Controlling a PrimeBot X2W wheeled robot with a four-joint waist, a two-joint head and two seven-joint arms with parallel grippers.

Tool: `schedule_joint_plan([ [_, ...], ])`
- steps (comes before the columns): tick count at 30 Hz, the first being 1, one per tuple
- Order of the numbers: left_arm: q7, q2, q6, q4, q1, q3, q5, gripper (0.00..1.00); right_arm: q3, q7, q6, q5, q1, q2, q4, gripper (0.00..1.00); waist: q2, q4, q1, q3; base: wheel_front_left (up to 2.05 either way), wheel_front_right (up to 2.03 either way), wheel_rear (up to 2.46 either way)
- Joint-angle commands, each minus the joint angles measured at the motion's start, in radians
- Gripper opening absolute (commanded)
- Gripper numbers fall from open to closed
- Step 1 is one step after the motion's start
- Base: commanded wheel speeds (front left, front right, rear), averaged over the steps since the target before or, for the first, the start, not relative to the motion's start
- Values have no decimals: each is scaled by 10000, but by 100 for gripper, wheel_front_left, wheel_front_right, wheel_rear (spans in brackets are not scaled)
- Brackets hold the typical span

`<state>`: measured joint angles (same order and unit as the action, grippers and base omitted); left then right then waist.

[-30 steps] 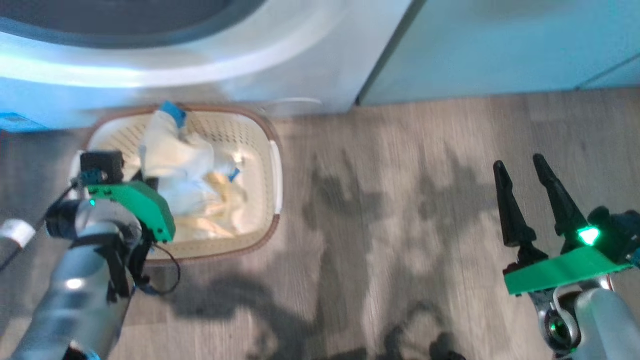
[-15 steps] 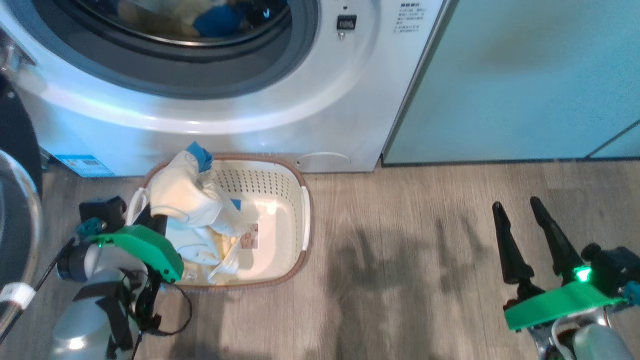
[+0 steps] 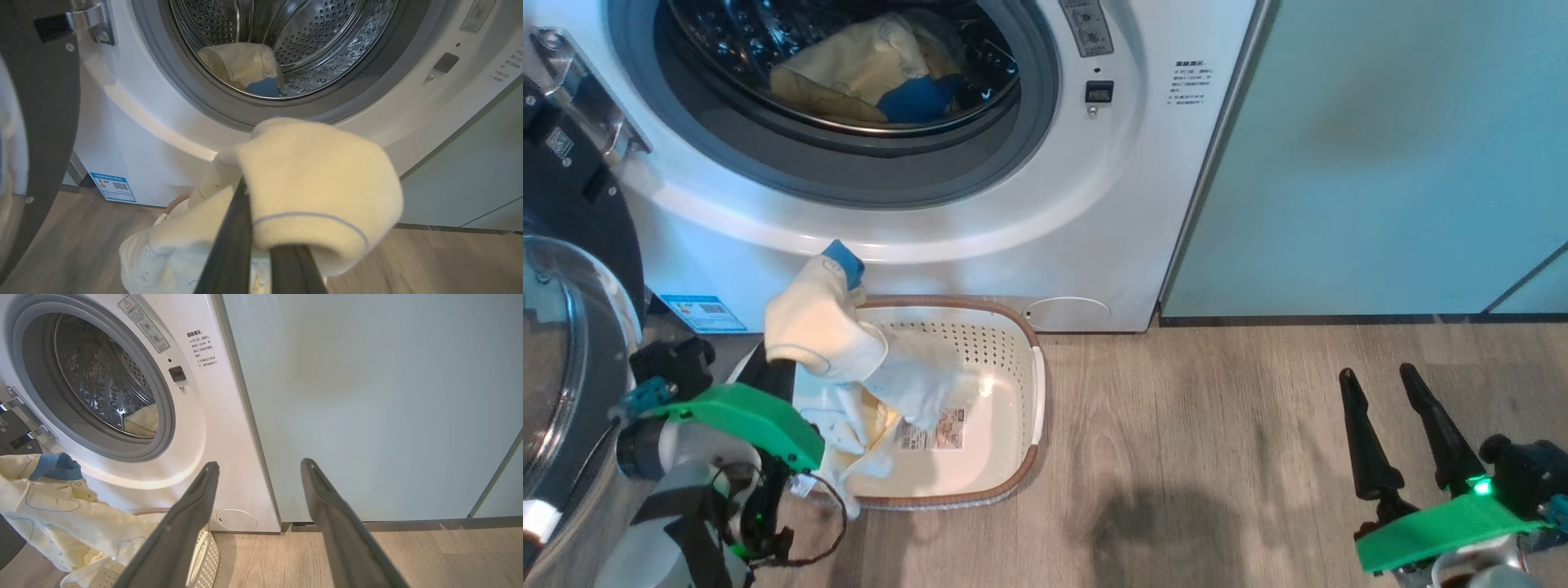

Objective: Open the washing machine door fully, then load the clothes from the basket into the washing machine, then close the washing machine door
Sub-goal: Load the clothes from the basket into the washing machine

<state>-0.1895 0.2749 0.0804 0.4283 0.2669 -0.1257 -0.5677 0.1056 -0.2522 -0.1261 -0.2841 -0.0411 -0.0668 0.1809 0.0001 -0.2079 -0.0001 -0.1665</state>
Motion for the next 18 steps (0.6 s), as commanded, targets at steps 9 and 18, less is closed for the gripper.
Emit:
schedule_joint_plan([
  [9, 656, 402, -357, -1538, 188, 528, -284, 0, 298, -95, -46, -93, -103, -128, -333, 100, -1, -58, 1, -26, 0, 0, 0],
  [18, 1801, 781, -351, -2047, 1274, 348, -426, 0, 276, -95, -46, -117, -272, -112, -415, 100, -1, -207, 1, -488, 0, 0, 0],
])
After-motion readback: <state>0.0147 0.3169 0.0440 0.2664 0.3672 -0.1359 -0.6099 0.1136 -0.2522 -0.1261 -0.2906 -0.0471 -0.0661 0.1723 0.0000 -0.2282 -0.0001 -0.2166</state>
